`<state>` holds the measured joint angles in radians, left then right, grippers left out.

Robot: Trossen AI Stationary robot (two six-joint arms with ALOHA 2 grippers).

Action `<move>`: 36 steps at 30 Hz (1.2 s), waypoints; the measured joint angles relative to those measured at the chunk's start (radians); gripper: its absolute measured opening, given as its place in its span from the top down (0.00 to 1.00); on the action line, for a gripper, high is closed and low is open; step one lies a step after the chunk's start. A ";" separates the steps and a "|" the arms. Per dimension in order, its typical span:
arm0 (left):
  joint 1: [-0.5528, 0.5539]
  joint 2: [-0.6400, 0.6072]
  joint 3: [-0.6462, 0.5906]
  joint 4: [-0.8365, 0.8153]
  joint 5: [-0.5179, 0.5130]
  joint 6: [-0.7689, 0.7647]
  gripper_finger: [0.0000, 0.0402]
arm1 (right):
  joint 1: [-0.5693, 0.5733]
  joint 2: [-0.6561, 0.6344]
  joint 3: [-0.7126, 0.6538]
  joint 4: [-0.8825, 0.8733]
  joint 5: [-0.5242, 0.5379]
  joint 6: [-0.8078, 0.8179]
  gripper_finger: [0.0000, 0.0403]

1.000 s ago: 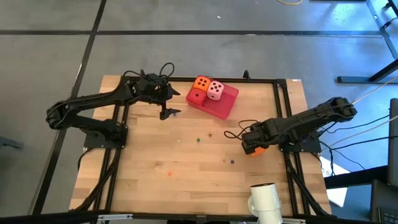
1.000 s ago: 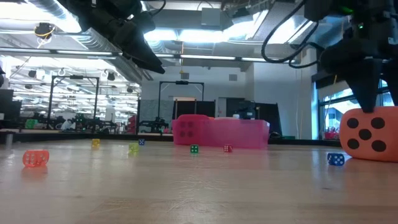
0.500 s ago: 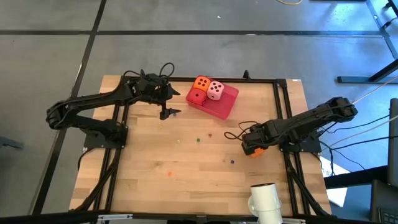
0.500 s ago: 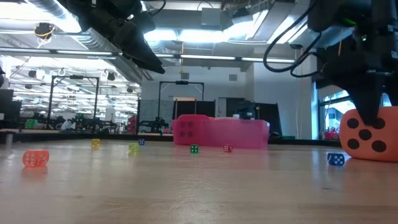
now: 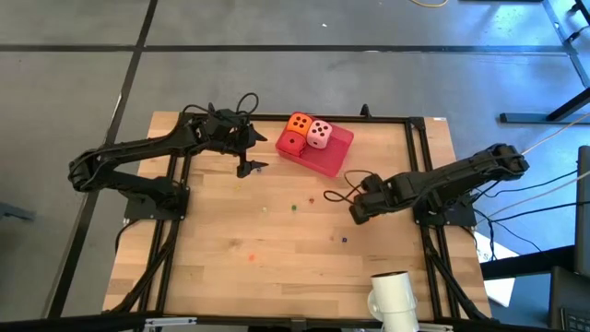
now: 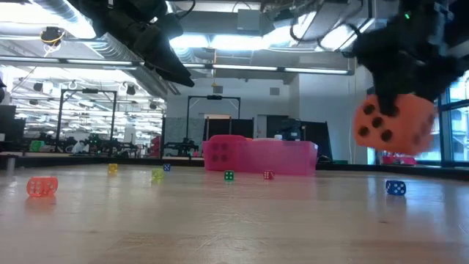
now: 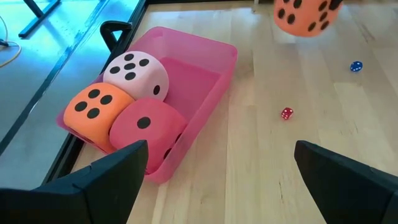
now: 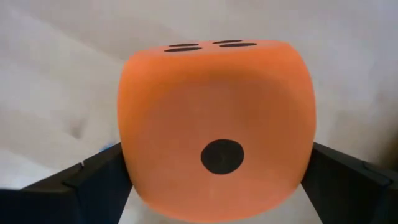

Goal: Pick & Place Dice
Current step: Put the large orange die into the red bin

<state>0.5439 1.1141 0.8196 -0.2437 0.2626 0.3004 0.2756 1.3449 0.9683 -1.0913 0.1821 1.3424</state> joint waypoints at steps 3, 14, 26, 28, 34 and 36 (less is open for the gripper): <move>0.000 0.000 0.000 0.000 0.000 0.000 0.00 | 0.000 -0.001 0.065 -0.007 0.179 -0.110 0.01; 0.000 0.000 0.000 0.000 0.000 0.000 0.00 | -0.119 0.010 0.107 0.389 0.441 -0.751 0.01; 0.000 0.000 0.000 0.000 0.000 0.000 0.00 | -0.417 0.157 0.107 0.574 0.113 -1.251 0.01; 0.000 0.000 0.000 0.000 0.000 0.000 0.00 | -0.457 0.194 0.107 0.588 0.044 -1.290 0.01; 0.000 0.000 0.000 0.000 0.000 0.000 0.00 | -0.518 0.239 0.113 0.630 0.005 -1.356 0.01; 0.000 0.000 0.000 0.000 0.000 0.000 0.00 | -0.528 0.239 0.112 0.656 -0.018 -1.378 0.01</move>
<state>0.5440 1.1141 0.8196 -0.2436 0.2626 0.3004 -0.2519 1.5835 1.0805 -0.4351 0.1641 -0.0358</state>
